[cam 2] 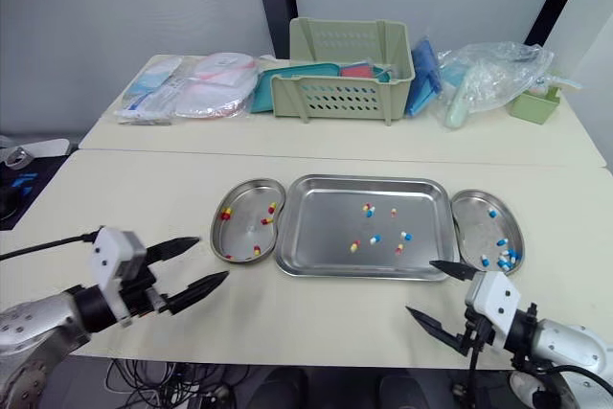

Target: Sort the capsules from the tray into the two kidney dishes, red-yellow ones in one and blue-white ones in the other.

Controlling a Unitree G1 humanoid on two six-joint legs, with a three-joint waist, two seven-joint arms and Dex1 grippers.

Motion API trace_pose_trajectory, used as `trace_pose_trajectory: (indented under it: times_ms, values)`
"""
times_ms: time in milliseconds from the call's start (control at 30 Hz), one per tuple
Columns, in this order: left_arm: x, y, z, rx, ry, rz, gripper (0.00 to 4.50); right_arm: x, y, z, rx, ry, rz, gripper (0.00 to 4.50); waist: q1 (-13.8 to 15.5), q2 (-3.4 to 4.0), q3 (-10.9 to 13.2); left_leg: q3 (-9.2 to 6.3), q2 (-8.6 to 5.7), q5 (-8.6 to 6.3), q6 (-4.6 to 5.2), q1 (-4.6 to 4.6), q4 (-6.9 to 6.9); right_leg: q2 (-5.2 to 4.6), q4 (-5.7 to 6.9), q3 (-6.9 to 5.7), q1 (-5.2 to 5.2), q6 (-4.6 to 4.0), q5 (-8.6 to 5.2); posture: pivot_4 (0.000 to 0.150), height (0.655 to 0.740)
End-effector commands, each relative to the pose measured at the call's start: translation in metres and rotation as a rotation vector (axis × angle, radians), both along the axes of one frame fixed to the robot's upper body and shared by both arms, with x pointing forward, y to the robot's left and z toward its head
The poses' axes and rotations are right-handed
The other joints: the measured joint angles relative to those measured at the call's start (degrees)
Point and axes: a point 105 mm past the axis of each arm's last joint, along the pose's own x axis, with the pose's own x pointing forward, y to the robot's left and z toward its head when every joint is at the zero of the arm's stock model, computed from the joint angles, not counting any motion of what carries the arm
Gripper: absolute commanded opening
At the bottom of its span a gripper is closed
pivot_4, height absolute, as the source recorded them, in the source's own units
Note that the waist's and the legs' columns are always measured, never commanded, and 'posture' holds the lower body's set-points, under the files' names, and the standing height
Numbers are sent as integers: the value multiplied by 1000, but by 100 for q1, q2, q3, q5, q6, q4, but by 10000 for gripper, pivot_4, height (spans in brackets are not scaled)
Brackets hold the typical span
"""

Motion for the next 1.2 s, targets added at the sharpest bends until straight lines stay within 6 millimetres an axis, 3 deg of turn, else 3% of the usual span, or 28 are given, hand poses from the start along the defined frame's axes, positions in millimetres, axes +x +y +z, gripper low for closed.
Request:
trace_pose_trajectory:
  times_ms: [33, 267, 400, 500, 1000, 1200]
  values:
    - [11, -42, 5, -3, 5, -60, 45000, -2, 7, 3, 20, -22, 12, 44576, -2, 0, 0, 0, 0, 0, 0, 0, 1, 0, 0, 0, 1, 0, 0, 1500, 7400]
    - [45, -85, 2, 34, 50, -110, 45000, -5, 5, -6, 25, -7, 2, 44576, -35, 0, -1, -3, -2, 1, 0, -1, 2, 2, 2, -4, 0, 0, 0, 1500, 7400]
    - [53, -106, -10, 48, 71, -134, 36647, -10, 2, -16, 39, 9, -15, 45000, -35, 1, -1, 1, -2, 0, 0, 0, 0, 3, 0, 1, -3, 0, 0, 1500, 7400]
    - [60, -120, -18, 63, 81, -138, 36647, -14, 2, -23, 41, 10, -20, 45000, -12, -1, 0, 0, -3, 1, -1, -2, 5, 2, 1, -1, -1, 1, 0, 1500, 7400]
    - [87, -159, -44, 134, 153, -106, 36647, -20, 13, -28, 65, 4, -29, 45000, -9, 0, 0, -2, -6, 1, -2, -4, 9, 1, 2, -2, 0, 1, 0, 1500, 7400]
    - [83, -165, -56, 183, 186, -150, 36647, -20, 17, -27, 71, 1, -27, 45000, -14, 2, -2, -2, -6, 1, -2, -3, 9, 2, 2, -1, 0, 1, 0, 1500, 7400]
